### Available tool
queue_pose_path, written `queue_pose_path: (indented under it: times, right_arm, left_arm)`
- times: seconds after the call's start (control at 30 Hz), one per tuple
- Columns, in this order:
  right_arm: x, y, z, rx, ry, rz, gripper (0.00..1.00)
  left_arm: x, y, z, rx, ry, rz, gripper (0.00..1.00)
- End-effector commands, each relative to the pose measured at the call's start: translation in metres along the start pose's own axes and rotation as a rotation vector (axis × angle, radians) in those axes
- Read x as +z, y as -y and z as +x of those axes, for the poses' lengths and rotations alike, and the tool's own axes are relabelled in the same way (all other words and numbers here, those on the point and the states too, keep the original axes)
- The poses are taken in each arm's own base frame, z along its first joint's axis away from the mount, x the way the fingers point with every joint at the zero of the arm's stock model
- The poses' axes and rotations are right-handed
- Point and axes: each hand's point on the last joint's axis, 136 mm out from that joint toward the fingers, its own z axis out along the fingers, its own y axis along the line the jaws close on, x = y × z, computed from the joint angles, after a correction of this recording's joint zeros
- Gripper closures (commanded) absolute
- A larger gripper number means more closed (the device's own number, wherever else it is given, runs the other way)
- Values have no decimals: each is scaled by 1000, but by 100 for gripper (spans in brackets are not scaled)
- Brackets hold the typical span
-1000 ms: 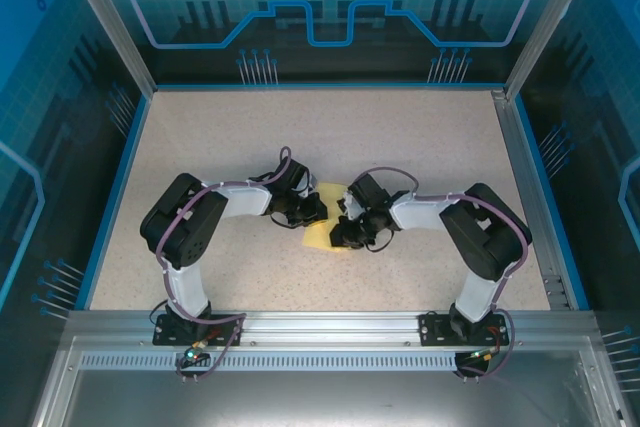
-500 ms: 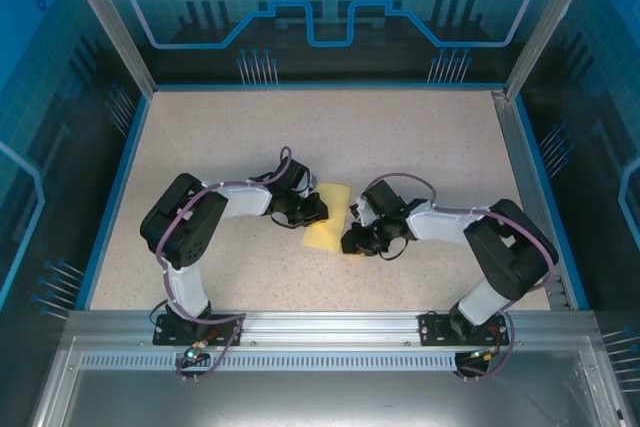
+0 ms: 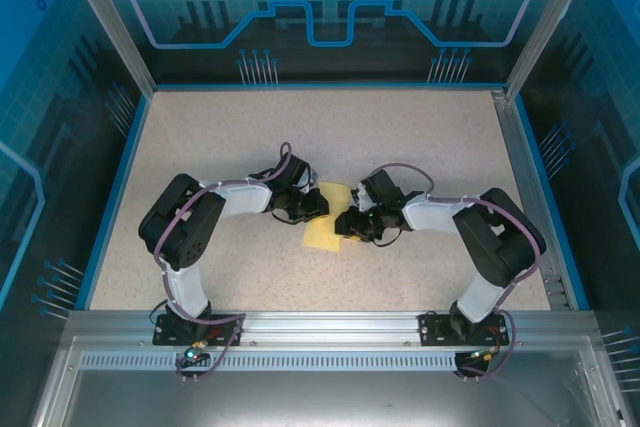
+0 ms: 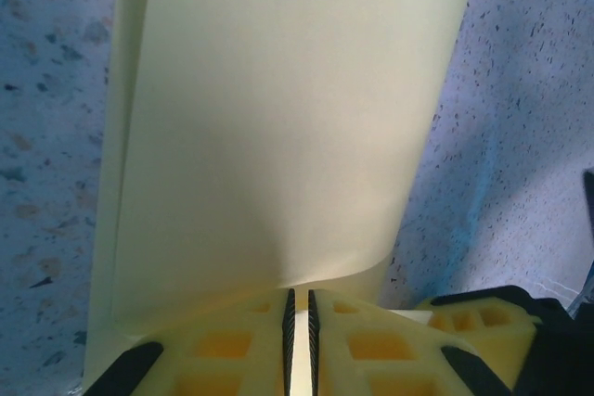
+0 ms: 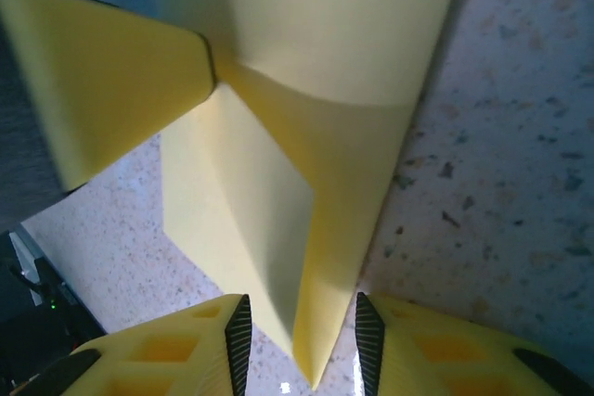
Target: Fold a paper plane with a square sheet of paper (pick it up from the middle)
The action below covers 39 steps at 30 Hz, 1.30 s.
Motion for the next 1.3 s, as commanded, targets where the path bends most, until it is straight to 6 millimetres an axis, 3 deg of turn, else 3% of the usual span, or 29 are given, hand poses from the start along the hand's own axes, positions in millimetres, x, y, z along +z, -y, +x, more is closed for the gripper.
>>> queue_pose_path:
  times: [0.0, 0.33, 0.7, 0.87, 1.1, 1.27]
  right_arm:
    - [2, 2, -10, 36, 24, 4, 62]
    - [9, -2, -12, 53, 14, -28, 64]
    - [9, -8, -19, 61, 26, -41, 64]
    - [9, -12, -18, 45, 20, -56, 69]
    - [7, -11, -16, 29, 33, -76, 80]
    - [-10, -18, -19, -15, 62, -60, 86]
  left_arm:
    - [-6, 8, -4, 22, 16, -3, 84]
    - [6, -4, -3, -5, -2, -27, 84]
    - [8, -4, -5, -7, -4, -30, 84]
    - [6, -2, -6, -6, 3, -28, 84]
    - [-6, 11, -12, 0, 39, -5, 83]
    - [-33, 18, -18, 21, 127, -18, 77]
